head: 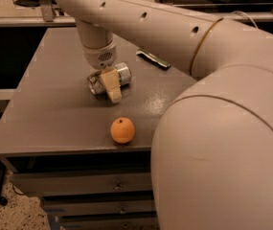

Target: Knock 7up can over

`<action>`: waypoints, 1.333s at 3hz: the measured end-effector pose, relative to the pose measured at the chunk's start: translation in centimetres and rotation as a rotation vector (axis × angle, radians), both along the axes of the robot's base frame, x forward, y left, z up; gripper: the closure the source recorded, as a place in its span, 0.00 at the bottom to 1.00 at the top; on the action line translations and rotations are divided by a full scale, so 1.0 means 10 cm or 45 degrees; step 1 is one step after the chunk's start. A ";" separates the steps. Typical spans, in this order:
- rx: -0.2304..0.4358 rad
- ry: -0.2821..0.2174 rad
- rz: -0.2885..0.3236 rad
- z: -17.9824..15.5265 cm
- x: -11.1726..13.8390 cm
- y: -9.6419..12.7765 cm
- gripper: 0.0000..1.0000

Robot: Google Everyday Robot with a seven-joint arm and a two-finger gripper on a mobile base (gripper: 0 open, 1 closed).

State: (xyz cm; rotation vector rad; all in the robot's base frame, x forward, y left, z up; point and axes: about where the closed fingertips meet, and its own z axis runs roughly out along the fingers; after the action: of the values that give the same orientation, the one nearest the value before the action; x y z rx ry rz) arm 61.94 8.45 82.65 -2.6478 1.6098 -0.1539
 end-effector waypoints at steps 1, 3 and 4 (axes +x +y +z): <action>-0.015 0.002 0.003 -0.01 0.00 -0.04 0.00; -0.034 0.004 -0.005 -0.02 0.01 -0.14 0.00; -0.028 0.001 -0.020 0.01 0.03 -0.19 0.00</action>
Offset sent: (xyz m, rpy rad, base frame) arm -0.0023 -0.0163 -0.0005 -0.0460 0.0146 0.0014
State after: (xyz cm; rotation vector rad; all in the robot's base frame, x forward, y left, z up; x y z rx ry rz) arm 62.22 6.56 82.71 -2.6525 1.6387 -0.1717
